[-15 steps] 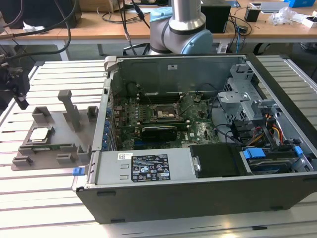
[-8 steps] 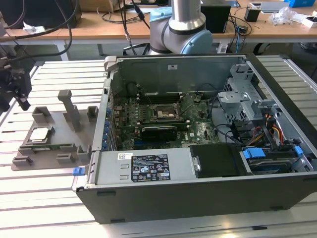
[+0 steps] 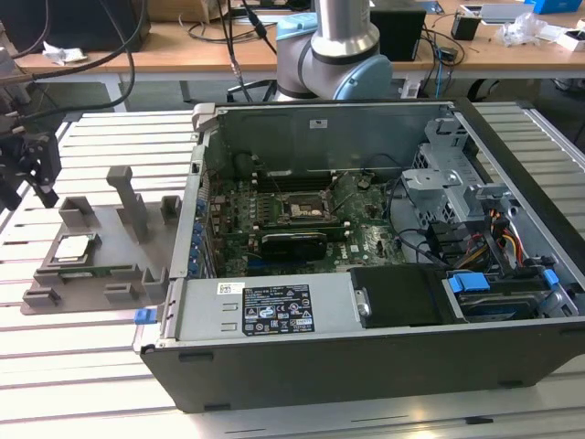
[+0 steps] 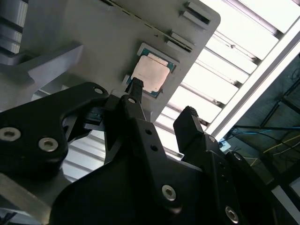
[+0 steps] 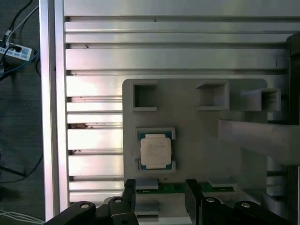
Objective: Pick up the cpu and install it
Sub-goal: 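Pick up the cpu and move it towards the insertion slot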
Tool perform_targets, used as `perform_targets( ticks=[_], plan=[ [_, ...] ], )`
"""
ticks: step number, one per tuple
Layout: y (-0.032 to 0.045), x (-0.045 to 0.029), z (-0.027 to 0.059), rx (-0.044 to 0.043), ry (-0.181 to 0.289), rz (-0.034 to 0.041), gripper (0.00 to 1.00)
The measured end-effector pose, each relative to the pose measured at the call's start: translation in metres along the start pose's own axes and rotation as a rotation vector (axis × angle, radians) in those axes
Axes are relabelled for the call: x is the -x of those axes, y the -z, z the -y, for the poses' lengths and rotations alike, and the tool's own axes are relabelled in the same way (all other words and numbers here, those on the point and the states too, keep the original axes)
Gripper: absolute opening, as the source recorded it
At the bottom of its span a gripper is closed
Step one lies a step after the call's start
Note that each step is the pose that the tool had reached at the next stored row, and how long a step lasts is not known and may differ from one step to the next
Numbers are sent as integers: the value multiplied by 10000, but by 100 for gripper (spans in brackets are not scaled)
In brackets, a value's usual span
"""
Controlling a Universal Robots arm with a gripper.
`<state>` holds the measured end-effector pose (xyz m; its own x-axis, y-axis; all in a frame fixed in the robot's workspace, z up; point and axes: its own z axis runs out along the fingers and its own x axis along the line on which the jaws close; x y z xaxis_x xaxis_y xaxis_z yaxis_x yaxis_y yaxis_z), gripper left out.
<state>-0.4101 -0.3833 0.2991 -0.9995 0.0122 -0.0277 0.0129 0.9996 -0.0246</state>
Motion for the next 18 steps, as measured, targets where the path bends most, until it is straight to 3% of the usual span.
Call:
perform_targets(
  ticks=[18],
  plan=[
    [-166, -5, -4, 0, 0, 1, 54]
  ],
)
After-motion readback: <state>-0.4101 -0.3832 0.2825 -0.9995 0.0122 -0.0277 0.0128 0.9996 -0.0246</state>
